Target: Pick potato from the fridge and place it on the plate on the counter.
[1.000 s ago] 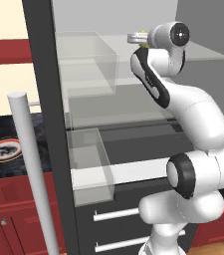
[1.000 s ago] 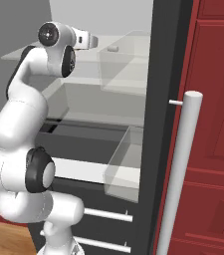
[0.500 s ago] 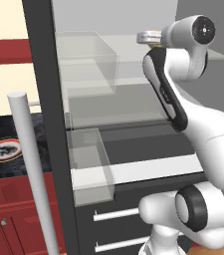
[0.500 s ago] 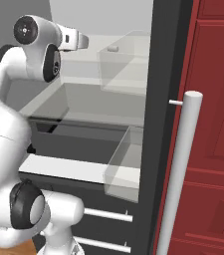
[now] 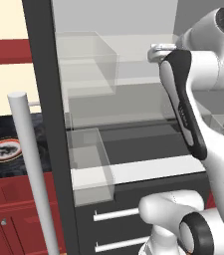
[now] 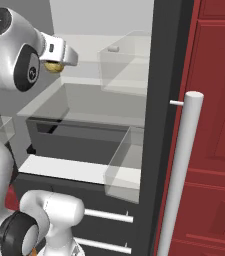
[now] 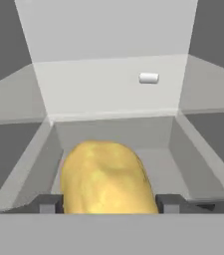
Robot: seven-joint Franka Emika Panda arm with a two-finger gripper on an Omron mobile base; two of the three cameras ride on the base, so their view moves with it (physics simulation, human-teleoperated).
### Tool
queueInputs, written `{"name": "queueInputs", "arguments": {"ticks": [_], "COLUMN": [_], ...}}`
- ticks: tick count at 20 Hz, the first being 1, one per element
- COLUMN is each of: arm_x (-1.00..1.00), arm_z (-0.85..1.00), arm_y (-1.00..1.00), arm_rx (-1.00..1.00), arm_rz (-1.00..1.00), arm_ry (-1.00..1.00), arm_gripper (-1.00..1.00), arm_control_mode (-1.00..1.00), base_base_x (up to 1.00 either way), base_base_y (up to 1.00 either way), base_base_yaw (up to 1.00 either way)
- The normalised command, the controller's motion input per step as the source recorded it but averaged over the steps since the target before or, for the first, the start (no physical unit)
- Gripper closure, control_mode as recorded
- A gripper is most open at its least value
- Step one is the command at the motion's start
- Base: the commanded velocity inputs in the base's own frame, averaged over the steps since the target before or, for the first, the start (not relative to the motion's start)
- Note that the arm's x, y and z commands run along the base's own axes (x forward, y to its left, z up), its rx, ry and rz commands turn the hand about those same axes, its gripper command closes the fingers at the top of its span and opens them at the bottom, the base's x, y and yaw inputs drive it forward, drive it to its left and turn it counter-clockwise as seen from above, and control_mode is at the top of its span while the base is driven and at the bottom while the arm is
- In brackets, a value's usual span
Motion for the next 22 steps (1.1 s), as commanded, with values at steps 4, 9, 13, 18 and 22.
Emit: {"name": "queueInputs", "arguments": {"ticks": [4, 9, 13, 18, 22], "arm_x": [-1.00, -0.62, -0.11, 0.03, 0.00], "arm_z": [-0.93, -1.00, -0.96, -0.88, -0.49], "arm_y": [0.00, -0.04, -0.10, -0.30, -0.12], "arm_rx": [-0.14, -0.05, 0.00, 0.00, 0.00], "arm_rz": [-0.01, -0.05, -0.01, 0.00, 0.00], "arm_ry": [0.43, 0.35, 0.22, 0.16, 0.06], "arm_gripper": [1.00, 1.00, 1.00, 1.00, 1.00], "arm_control_mode": [-1.00, -1.00, -1.00, -1.00, -1.00], "base_base_x": [0.00, 0.00, 0.00, 0.00, 0.00], "base_base_y": [0.00, 0.00, 0.00, 0.00, 0.00], "base_base_yaw": [0.00, 0.00, 0.00, 0.00, 0.00]}}
